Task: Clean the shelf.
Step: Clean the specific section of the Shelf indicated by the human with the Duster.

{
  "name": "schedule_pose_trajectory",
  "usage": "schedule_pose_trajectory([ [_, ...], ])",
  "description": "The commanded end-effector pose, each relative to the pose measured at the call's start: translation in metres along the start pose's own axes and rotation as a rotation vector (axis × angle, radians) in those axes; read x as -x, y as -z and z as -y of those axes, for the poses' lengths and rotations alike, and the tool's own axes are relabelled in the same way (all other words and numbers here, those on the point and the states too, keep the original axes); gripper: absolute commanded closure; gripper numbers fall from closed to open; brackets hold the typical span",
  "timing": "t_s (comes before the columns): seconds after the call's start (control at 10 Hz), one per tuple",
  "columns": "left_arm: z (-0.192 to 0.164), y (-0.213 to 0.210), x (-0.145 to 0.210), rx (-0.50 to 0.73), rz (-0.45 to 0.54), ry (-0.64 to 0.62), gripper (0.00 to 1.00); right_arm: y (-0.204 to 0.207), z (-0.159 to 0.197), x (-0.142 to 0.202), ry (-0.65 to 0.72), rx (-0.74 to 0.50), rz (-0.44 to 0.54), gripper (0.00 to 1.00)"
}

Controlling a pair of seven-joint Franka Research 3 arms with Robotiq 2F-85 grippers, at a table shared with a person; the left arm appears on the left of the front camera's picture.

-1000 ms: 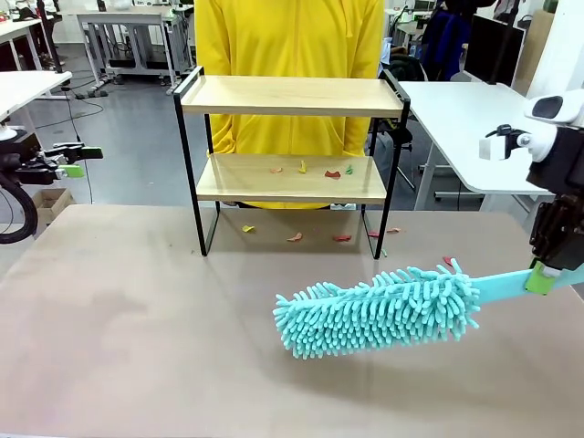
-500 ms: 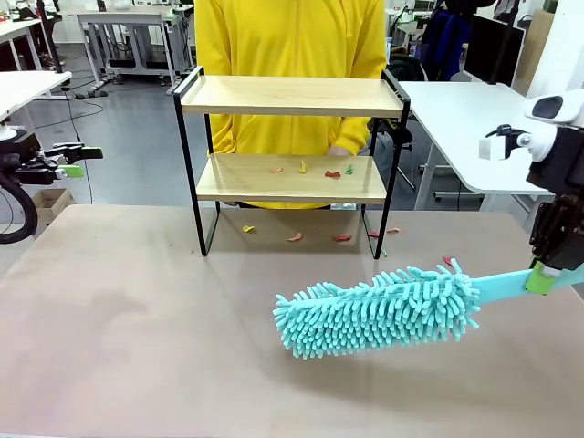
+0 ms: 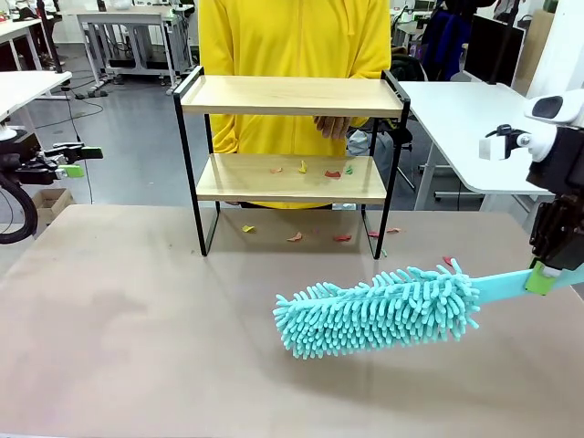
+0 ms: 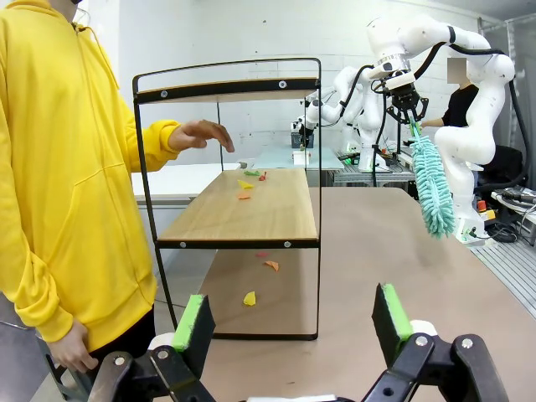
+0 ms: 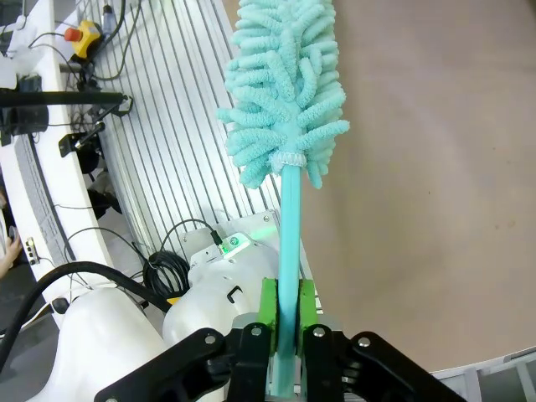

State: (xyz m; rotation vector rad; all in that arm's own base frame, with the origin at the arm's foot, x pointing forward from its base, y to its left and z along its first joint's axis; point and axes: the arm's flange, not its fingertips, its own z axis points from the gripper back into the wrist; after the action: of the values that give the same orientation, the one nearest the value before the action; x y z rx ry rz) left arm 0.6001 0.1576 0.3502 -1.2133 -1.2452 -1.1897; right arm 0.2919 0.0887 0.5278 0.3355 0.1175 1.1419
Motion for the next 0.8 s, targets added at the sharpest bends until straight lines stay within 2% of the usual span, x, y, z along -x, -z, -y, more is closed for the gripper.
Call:
schedule_pose_trajectory([
  [0.0, 0.0016, 0.0, -0.0028, -0.001, 0.002, 0.009, 0.0, -0.0034, 0.0013, -0.0004, -0.002, 0.008, 0.005, 0.87],
  [0.7, 0.0016, 0.0, -0.0028, -0.001, 0.002, 0.009, 0.0, -0.0034, 0.0013, -0.0004, -0.002, 0.008, 0.005, 0.87],
])
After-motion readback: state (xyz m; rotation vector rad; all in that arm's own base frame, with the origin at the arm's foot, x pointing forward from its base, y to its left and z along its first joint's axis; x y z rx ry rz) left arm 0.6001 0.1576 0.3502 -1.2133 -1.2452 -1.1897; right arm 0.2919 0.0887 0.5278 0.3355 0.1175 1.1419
